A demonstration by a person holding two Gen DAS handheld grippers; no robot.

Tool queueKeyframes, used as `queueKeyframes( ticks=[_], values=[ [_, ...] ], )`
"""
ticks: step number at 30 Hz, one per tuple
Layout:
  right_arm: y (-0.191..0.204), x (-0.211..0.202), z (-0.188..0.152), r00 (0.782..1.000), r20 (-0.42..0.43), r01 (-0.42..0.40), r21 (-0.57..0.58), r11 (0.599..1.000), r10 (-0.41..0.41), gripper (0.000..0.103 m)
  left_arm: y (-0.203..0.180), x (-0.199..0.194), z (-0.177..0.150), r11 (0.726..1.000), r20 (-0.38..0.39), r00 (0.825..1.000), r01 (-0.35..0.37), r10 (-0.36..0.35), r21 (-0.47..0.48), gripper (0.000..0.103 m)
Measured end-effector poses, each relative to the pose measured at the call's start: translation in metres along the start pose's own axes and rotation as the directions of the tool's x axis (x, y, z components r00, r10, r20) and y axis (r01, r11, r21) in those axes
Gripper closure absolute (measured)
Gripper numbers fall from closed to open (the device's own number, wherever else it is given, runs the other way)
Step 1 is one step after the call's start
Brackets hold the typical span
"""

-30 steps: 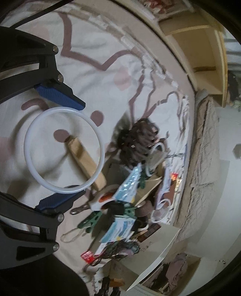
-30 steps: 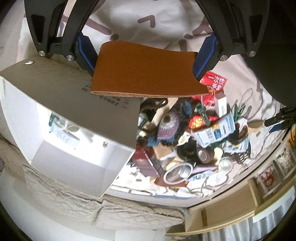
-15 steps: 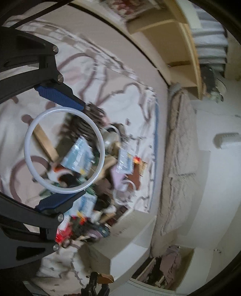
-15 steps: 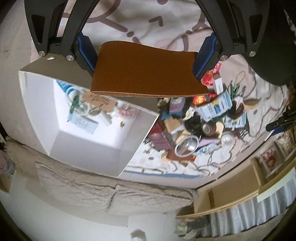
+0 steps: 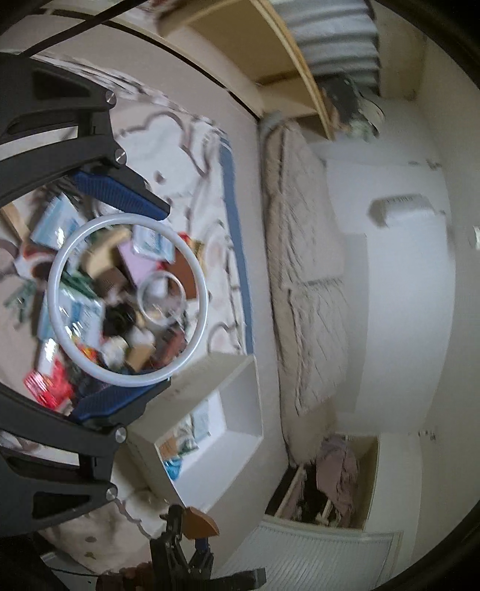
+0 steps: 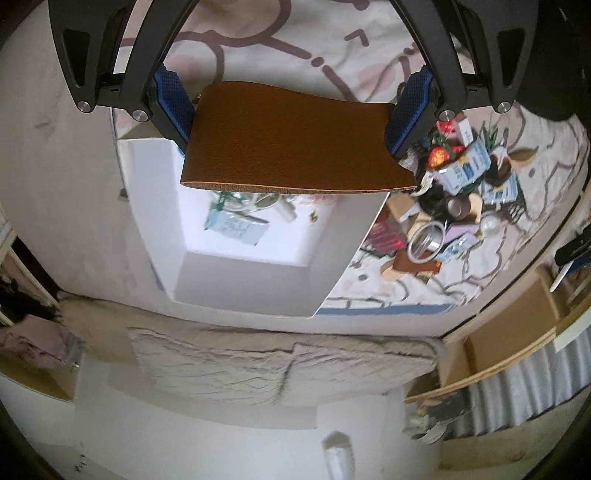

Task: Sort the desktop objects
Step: 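Lift the leather strip and white ring with both tools toward the white box, then carry the strip and ring with both tools over the white box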

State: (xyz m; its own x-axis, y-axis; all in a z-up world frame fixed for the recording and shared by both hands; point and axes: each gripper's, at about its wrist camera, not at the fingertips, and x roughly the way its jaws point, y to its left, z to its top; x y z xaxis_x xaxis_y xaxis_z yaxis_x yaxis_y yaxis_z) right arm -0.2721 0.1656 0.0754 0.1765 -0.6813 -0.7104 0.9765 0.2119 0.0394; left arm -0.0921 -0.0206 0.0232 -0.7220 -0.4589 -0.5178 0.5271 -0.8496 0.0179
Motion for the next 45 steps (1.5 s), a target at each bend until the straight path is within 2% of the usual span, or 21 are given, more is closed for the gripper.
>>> queueKeyframes(
  ticks=[7, 16, 23, 28, 32, 38, 45],
  values=[
    [-0.025, -0.016, 0.012, 0.995, 0.057, 0.075, 0.075, 0.994, -0.079, 0.01, -0.047, 0.006, 0.033, 0.996, 0.055, 0.996, 0.073, -0.076, 0.051, 0.02],
    [-0.066, -0.027, 0.022, 0.982, 0.106, 0.132, 0.195, 0.972, -0.155, 0.01, -0.098, 0.01, 0.068, 0.985, 0.125, 0.978, 0.163, -0.17, 0.06, 0.02],
    [-0.093, -0.028, 0.032, 0.975, 0.123, 0.149, 0.269, 0.951, -0.187, 0.01, -0.131, 0.025, 0.09, 0.976, 0.143, 0.966, 0.208, -0.215, 0.063, 0.02],
    [-0.102, -0.03, 0.043, 0.973, 0.162, 0.107, 0.301, 0.947, -0.162, 0.01, -0.153, 0.041, 0.102, 0.971, 0.142, 0.96, 0.235, -0.24, 0.052, 0.02],
    [-0.105, -0.024, 0.06, 0.968, 0.17, 0.137, 0.262, 0.955, -0.185, 0.01, -0.167, 0.057, 0.108, 0.972, 0.139, 0.962, 0.232, -0.234, 0.029, 0.02],
    [-0.112, 0.003, 0.086, 0.973, 0.147, 0.139, 0.238, 0.961, -0.177, 0.01, -0.184, 0.089, 0.107, 0.978, 0.12, 0.971, 0.207, -0.205, -0.005, 0.02],
    [-0.12, 0.041, 0.086, 0.979, 0.116, 0.131, 0.256, 0.958, -0.165, 0.01, -0.183, 0.115, 0.095, 0.978, 0.091, 0.977, 0.199, -0.192, -0.07, 0.02]
  ],
)
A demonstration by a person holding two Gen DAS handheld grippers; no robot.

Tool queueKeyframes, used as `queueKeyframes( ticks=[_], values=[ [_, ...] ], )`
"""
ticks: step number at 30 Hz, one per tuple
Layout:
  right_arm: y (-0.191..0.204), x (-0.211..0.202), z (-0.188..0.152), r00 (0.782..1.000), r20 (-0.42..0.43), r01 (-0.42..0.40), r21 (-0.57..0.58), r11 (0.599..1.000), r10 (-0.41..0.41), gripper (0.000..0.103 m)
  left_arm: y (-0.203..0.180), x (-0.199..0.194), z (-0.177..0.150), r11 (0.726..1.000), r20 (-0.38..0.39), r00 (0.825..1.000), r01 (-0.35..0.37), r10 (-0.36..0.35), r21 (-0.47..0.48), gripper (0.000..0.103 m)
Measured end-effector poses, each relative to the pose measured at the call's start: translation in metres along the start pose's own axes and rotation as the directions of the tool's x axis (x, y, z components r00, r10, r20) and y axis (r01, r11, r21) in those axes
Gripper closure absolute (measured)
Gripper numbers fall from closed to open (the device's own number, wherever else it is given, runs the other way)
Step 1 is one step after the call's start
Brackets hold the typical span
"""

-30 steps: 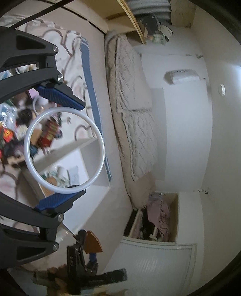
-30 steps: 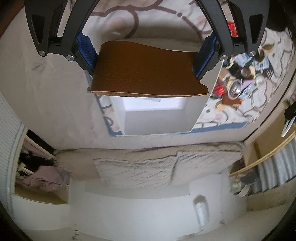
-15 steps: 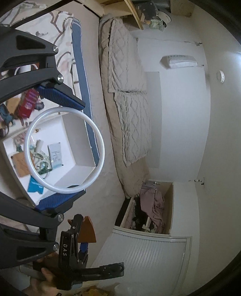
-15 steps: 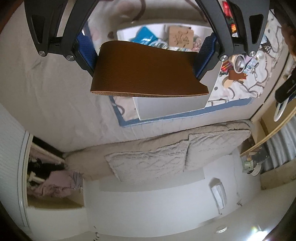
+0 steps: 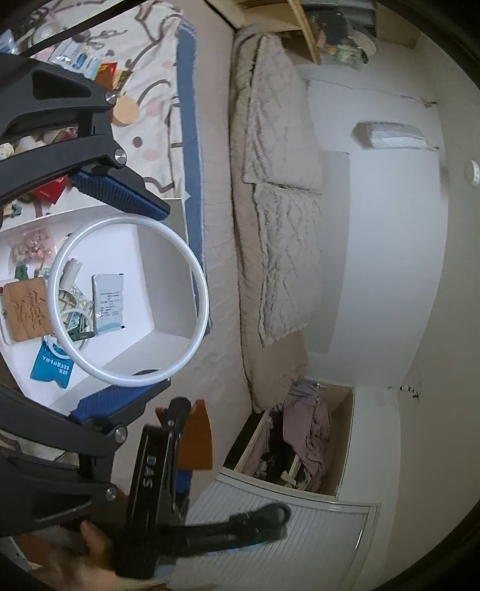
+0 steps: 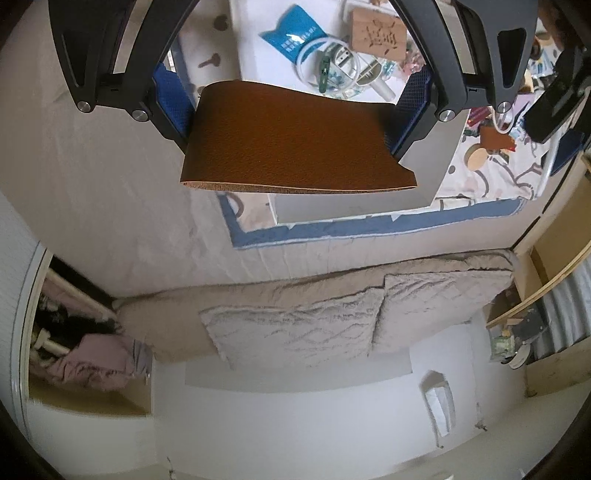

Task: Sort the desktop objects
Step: 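Carry the strip and ring with both tools over the white box, then lower the brown leather strip into the box and open the right tool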

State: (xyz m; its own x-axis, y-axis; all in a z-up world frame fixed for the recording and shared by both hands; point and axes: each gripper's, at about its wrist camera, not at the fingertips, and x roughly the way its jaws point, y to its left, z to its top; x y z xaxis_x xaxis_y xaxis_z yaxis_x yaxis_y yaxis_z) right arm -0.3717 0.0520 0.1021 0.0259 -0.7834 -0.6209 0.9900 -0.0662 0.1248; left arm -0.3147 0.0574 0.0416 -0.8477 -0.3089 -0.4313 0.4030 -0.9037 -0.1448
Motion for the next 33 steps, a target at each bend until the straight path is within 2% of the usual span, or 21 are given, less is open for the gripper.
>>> queueKeyframes(
  ticks=[6, 11, 17, 23, 28, 31, 33],
  values=[
    [0.006, 0.044, -0.009, 0.993, -0.106, -0.041, 0.067, 0.997, 0.048, 0.01, 0.015, 0.003, -0.009, 0.999, 0.039, 0.998, -0.048, 0.049, -0.023, 0.02],
    [0.03, 0.071, -0.011, 0.985, -0.173, -0.023, 0.03, 0.999, 0.028, 0.01, 0.036, 0.003, -0.018, 0.994, 0.03, 0.996, -0.085, 0.087, -0.071, 0.02],
    [0.041, 0.101, -0.015, 0.965, -0.26, -0.005, 0.075, 0.997, 0.025, 0.01, 0.047, 0.005, -0.023, 0.991, 0.009, 0.997, -0.071, 0.072, -0.116, 0.02],
    [0.043, 0.14, -0.025, 0.923, -0.383, 0.021, 0.137, 0.99, 0.033, 0.01, 0.049, 0.013, -0.03, 0.991, -0.012, 0.998, -0.07, 0.069, -0.118, 0.02],
    [0.039, 0.167, -0.029, 0.863, -0.496, -0.011, 0.182, 0.983, 0.101, 0.01, 0.053, 0.02, -0.03, 0.988, -0.02, 0.997, -0.071, 0.069, -0.137, 0.02],
    [0.037, 0.175, -0.026, 0.859, -0.506, 0.016, 0.18, 0.984, 0.079, 0.01, 0.055, 0.024, -0.031, 0.988, -0.027, 0.997, -0.072, 0.069, -0.136, 0.02],
    [0.035, 0.182, -0.028, 0.846, -0.529, 0.029, 0.176, 0.984, 0.07, 0.01, 0.056, 0.025, -0.032, 0.988, -0.033, 0.997, -0.073, 0.069, -0.138, 0.02]
  ],
)
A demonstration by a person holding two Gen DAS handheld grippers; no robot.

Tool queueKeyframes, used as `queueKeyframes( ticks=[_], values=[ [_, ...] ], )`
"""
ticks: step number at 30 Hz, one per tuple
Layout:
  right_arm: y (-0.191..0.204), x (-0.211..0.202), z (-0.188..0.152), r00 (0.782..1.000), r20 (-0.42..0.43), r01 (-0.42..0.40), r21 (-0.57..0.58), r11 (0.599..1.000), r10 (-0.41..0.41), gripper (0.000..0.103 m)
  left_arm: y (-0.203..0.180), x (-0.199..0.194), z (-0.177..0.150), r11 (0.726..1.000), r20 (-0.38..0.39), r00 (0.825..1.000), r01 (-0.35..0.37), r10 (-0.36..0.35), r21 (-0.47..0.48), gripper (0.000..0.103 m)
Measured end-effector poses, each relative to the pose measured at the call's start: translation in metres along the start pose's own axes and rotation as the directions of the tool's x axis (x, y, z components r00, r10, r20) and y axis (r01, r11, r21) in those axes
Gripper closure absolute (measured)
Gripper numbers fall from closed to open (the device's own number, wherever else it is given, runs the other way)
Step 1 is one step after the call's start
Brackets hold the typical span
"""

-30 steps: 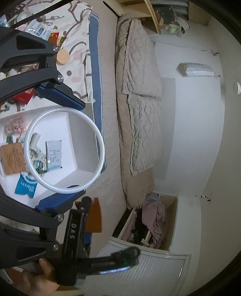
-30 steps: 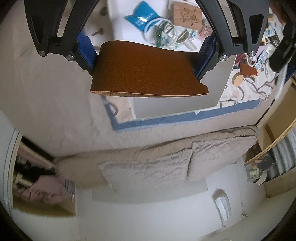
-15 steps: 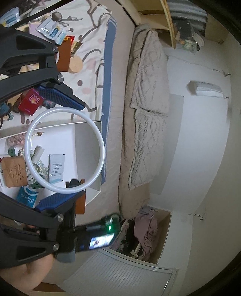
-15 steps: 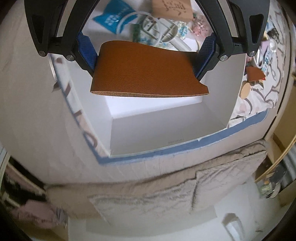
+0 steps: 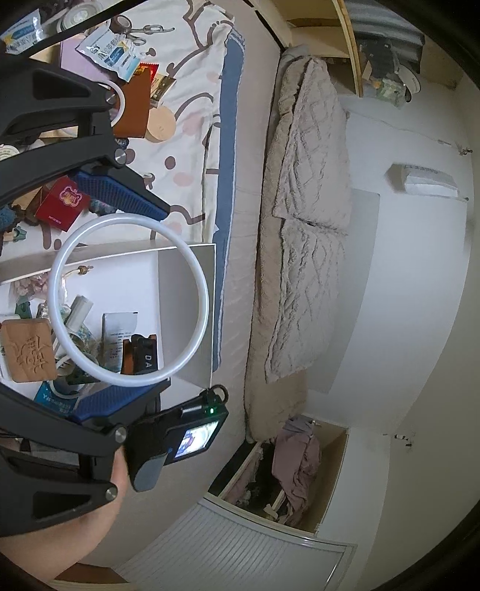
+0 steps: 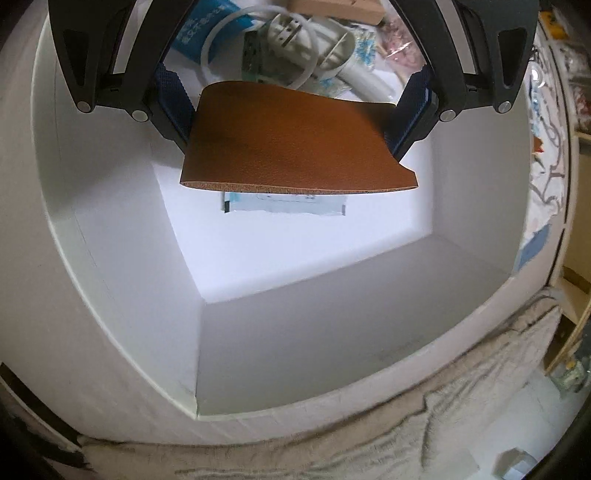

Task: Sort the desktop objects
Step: 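Lower the brown leather strip into the box and open the right tool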

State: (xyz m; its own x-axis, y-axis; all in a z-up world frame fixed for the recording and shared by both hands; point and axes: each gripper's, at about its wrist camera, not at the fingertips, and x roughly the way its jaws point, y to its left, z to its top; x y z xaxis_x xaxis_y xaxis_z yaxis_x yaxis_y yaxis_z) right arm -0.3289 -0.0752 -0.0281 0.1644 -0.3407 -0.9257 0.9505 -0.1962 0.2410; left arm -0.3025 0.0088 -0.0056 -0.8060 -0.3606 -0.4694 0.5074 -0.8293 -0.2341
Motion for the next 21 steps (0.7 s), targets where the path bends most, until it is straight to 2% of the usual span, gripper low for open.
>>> queueKeyframes(
  ticks=[5, 8, 10, 16, 21],
  values=[
    [-0.006, 0.012, -0.002, 0.999, -0.039, 0.002, 0.022, 1.0, -0.001, 0.009, -0.001, 0.0, -0.001, 1.0, -0.007, 1.0, 0.019, -0.019, 0.002, 0.02],
    [-0.007, 0.007, -0.002, 0.999, -0.032, 0.001, 0.05, 0.999, 0.001, 0.0, -0.003, 0.001, -0.001, 0.999, -0.011, 0.999, 0.03, -0.03, 0.011, 0.02],
    [-0.004, -0.005, -0.001, 0.999, -0.003, -0.035, 0.045, 0.998, 0.035, 0.0, -0.004, 0.002, -0.001, 0.999, -0.017, 0.999, 0.035, -0.035, 0.013, 0.02],
    [-0.007, -0.042, -0.009, 0.995, 0.062, -0.077, 0.023, 0.997, 0.075, 0.0, -0.008, 0.001, 0.0, 0.998, -0.024, 0.998, 0.053, -0.053, 0.014, 0.02],
    [-0.024, -0.094, -0.028, 0.972, 0.184, -0.151, 0.004, 0.989, 0.147, 0.0, -0.014, 0.002, 0.0, 0.997, -0.043, 0.996, 0.079, -0.078, 0.021, 0.02]
  ],
)
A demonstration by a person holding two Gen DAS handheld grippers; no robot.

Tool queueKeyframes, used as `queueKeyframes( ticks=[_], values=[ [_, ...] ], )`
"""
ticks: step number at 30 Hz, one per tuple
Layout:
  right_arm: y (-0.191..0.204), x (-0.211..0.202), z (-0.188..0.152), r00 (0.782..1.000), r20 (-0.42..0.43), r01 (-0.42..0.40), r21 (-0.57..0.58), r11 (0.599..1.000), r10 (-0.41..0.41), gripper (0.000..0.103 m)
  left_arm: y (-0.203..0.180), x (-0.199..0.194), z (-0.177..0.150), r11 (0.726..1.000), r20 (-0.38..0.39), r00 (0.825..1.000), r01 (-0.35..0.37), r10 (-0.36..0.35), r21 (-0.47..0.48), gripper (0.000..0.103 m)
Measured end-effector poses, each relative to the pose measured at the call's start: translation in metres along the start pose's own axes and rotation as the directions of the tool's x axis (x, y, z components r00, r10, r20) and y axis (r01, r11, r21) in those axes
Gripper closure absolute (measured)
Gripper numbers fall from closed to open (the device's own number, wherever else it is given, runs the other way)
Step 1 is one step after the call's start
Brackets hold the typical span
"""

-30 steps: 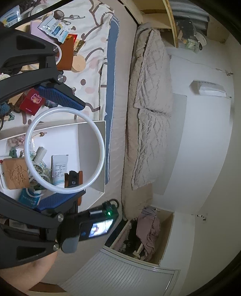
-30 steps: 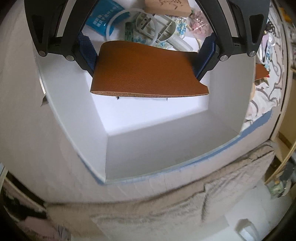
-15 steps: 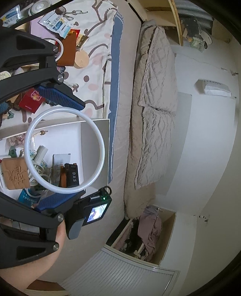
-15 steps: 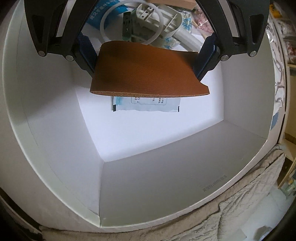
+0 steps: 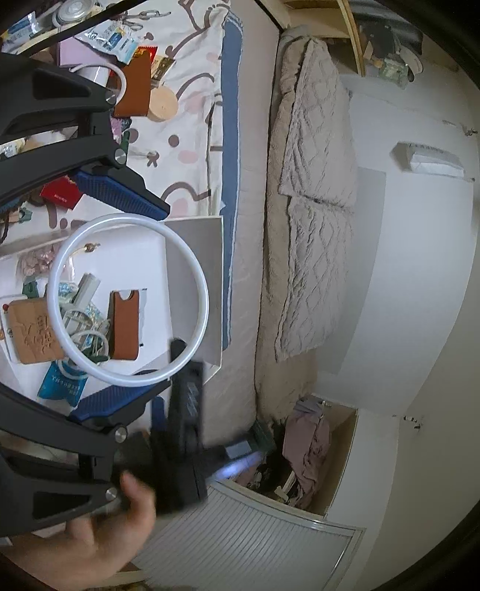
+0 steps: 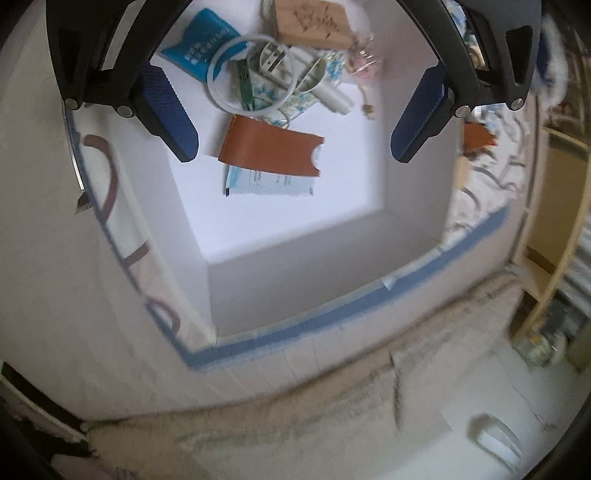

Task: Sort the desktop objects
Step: 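Lower the brown leather strip into the box and open the right tool, then lower the white ring into the box and open the left tool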

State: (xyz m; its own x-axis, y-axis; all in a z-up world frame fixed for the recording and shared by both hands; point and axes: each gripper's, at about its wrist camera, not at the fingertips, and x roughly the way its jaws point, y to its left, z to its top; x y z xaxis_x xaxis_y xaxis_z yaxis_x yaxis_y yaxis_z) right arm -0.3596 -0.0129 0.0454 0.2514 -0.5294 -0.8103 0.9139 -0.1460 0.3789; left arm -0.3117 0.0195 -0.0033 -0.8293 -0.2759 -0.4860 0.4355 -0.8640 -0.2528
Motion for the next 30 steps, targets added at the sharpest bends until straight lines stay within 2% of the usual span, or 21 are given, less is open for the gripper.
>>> queueKeyframes(
  ticks=[4, 8, 12, 14, 19, 24, 27, 30],
  values=[
    [-0.005, -0.033, -0.004, 0.992, 0.125, -0.031, 0.026, 0.999, 0.028, 0.0, -0.01, 0.008, -0.005, 0.999, -0.048, 0.998, 0.04, -0.04, -0.001, 0.02],
    [-0.02, -0.055, -0.011, 0.981, 0.194, -0.021, 0.049, 0.999, 0.011, 0.0, -0.025, 0.021, -0.015, 0.998, -0.117, 0.991, 0.067, -0.063, 0.023, 0.02],
    [-0.036, -0.067, -0.018, 0.977, 0.212, -0.047, 0.093, 0.995, 0.026, 0.0, -0.042, 0.04, -0.028, 0.995, -0.234, 0.97, 0.082, -0.067, 0.056, 0.02],
    [-0.041, -0.071, -0.023, 0.976, 0.211, -0.075, 0.108, 0.991, 0.051, 0.0, -0.051, 0.047, -0.035, 0.993, -0.267, 0.962, 0.085, -0.061, 0.078, 0.02],
    [-0.043, -0.074, -0.035, 0.976, 0.205, -0.102, 0.112, 0.988, 0.077, 0.0, -0.069, 0.063, -0.043, 0.989, -0.309, 0.951, 0.066, -0.022, 0.131, 0.02],
    [-0.03, -0.082, -0.048, 0.977, 0.207, -0.064, 0.016, 0.998, 0.059, 0.0, -0.073, 0.078, -0.049, 0.991, -0.357, 0.934, 0.042, 0.007, 0.127, 0.02],
    [-0.026, -0.091, -0.053, 0.969, 0.238, -0.061, -0.014, 0.998, 0.062, 0.0, -0.075, 0.083, -0.052, 0.989, -0.374, 0.927, 0.022, 0.034, 0.143, 0.02],
    [-0.027, -0.1, -0.057, 0.952, 0.304, -0.034, -0.012, 0.999, 0.036, 0.0, -0.076, 0.087, -0.057, 0.991, -0.397, 0.917, 0.012, 0.043, 0.137, 0.02]
  ],
)
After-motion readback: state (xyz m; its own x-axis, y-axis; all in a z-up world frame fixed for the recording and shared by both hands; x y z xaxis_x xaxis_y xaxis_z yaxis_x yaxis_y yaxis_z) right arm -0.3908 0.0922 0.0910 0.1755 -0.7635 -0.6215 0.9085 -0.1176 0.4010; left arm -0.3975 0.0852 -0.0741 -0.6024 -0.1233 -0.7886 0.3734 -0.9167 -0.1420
